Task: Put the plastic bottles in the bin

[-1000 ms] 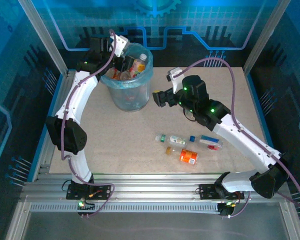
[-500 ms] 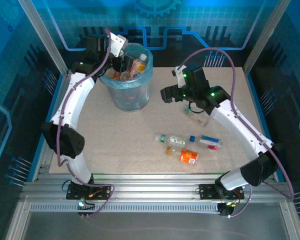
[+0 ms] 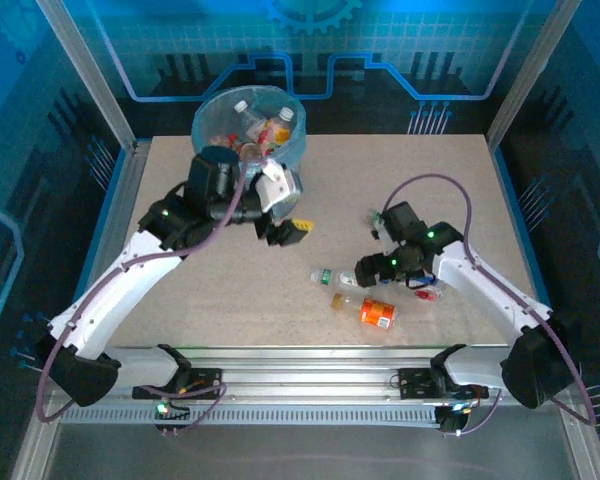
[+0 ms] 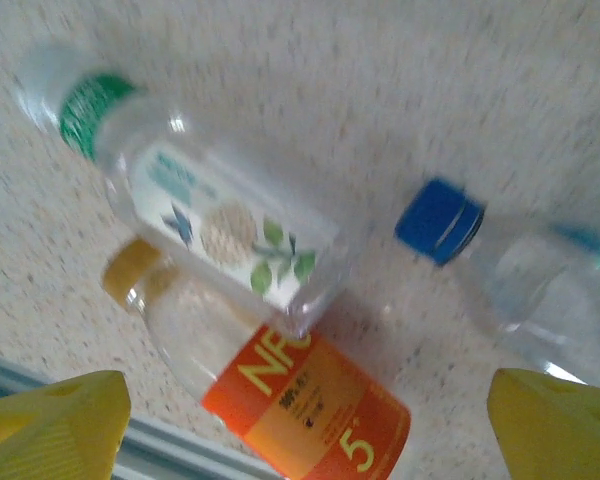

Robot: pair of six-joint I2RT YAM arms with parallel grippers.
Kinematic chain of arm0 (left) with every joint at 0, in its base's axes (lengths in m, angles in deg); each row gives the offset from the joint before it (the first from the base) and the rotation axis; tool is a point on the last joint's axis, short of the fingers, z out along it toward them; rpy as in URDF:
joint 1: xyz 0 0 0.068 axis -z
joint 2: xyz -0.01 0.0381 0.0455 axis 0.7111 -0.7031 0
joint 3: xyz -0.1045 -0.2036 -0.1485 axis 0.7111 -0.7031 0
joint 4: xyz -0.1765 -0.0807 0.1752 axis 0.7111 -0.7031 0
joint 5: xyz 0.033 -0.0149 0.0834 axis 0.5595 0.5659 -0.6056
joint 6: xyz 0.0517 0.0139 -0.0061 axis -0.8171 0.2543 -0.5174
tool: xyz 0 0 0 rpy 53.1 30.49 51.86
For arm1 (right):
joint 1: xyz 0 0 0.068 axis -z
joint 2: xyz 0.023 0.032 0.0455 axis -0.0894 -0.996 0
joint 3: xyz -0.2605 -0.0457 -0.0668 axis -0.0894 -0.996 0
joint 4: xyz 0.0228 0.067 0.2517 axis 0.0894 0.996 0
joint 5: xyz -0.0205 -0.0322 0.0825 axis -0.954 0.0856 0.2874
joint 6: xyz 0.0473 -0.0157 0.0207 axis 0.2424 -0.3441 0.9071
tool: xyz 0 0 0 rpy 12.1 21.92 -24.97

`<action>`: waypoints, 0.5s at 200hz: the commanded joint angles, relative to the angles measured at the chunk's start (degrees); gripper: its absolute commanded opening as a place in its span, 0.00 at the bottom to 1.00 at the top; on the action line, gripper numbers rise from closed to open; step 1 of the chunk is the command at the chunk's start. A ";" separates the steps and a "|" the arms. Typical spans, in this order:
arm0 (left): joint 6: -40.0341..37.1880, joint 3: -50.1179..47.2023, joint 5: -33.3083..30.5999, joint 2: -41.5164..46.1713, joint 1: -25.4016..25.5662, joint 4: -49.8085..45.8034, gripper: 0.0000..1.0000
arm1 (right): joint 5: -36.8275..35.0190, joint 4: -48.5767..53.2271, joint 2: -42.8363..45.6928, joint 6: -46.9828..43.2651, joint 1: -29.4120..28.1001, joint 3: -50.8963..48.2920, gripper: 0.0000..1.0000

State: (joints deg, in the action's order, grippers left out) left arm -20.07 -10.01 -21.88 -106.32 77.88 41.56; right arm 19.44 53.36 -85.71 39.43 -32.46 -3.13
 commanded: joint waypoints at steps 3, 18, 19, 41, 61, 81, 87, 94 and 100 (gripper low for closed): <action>-1.85 -6.07 6.77 4.33 2.89 3.43 0.89 | 1.77 -2.39 2.53 3.76 -3.95 -3.92 0.94; -1.57 -8.61 6.87 6.39 4.63 4.31 0.89 | 0.66 -4.32 1.44 4.29 -7.75 -6.24 0.94; -1.57 -8.76 6.88 6.46 4.72 4.35 0.89 | 0.50 -4.38 1.31 4.27 -8.01 -6.32 0.94; -1.51 -10.09 7.08 9.04 6.03 3.95 0.90 | -3.40 -5.10 -1.39 4.68 -13.84 -6.10 0.96; -0.54 -10.67 6.29 11.11 6.29 4.06 0.90 | -4.58 -5.56 -3.30 5.72 -16.17 -6.36 0.97; -0.18 -11.24 5.47 12.87 6.22 4.15 0.90 | -6.25 -5.53 -4.18 7.00 -18.35 -7.12 0.97; 0.03 -11.52 5.28 13.25 6.29 4.23 0.90 | -6.61 -5.64 -4.39 7.47 -18.98 -7.43 0.97; 0.29 -11.93 5.07 13.67 6.36 4.51 0.90 | -6.97 -5.88 -4.61 7.99 -19.55 -8.01 0.97; 0.54 -12.31 4.94 14.03 6.38 4.76 0.89 | -7.14 -6.12 -4.73 8.43 -19.98 -8.51 0.97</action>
State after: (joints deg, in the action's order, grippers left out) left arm -20.16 -20.64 -17.48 -93.91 83.80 44.60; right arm 14.93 47.74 -89.69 44.85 -50.39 -9.87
